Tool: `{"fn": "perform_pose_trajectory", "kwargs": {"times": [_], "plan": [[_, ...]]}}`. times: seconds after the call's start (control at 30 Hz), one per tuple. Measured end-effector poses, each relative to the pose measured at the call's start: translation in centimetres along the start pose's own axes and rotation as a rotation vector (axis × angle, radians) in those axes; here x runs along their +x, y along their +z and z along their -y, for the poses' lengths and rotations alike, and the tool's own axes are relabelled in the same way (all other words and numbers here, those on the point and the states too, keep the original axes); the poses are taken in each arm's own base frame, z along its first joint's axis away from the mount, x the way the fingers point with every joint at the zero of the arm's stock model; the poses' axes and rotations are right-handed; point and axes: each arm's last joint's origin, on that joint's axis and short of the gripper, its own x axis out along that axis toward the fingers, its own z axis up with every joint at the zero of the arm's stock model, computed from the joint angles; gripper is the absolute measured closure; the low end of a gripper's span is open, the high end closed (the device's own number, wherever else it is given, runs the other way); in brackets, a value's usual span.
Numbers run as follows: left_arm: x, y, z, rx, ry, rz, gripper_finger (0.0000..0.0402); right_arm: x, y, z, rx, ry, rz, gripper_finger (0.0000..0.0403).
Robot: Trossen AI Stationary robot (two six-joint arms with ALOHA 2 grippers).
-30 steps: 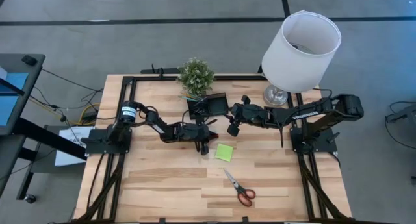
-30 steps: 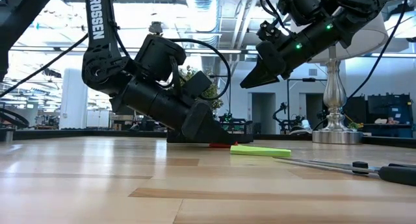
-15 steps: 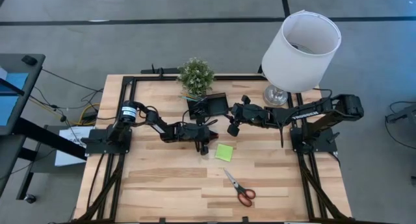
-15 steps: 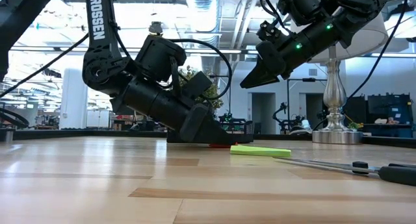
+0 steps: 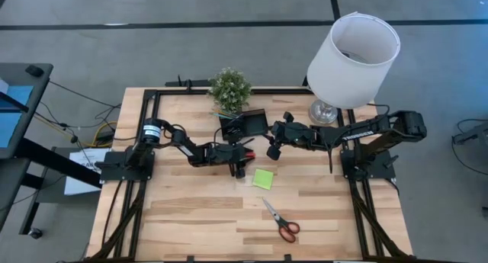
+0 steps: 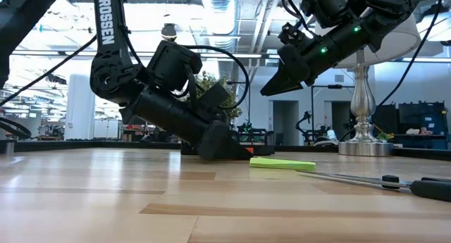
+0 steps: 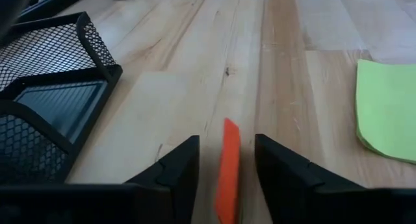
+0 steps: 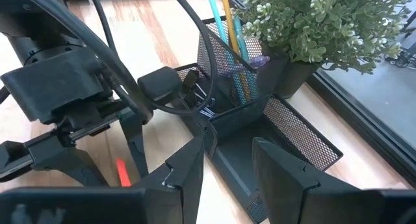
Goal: Pick and place office supplies into organizer
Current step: Put the orange eraser into the black organizer
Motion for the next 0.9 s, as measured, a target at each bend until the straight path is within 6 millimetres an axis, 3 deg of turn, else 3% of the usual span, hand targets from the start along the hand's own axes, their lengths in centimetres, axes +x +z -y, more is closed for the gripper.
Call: {"fn": "perform_pose_trajectory", "kwargs": {"times": [0.23,0.33,0.5,0.6,0.73,0.9], "plan": [[0.0,-0.1,0.0,-0.033,0.005,-0.015,0.0259,0.0,0.0,0.0,0.000,0.000,0.000,0.0276],[0.0,-0.1,0.0,-0.053,0.012,-0.020,0.0292,0.0,0.0,0.0,0.000,0.000,0.000,0.0276],[0.0,0.0,0.1,-0.064,-0.001,-0.006,0.0381,0.0,0.0,0.0,0.000,0.000,0.000,0.0276],[-0.2,0.4,0.0,-0.096,0.013,0.009,0.0385,0.0,0.0,0.0,0.000,0.000,0.000,0.0276],[-1.3,2.0,-0.7,-0.099,0.088,-0.010,0.0389,0.0,0.0,0.0,0.000,0.000,0.000,0.0276],[-4.2,6.0,-2.1,0.010,0.241,-0.030,0.0390,0.0,0.0,0.0,0.000,-0.001,-0.001,0.0276]]}}
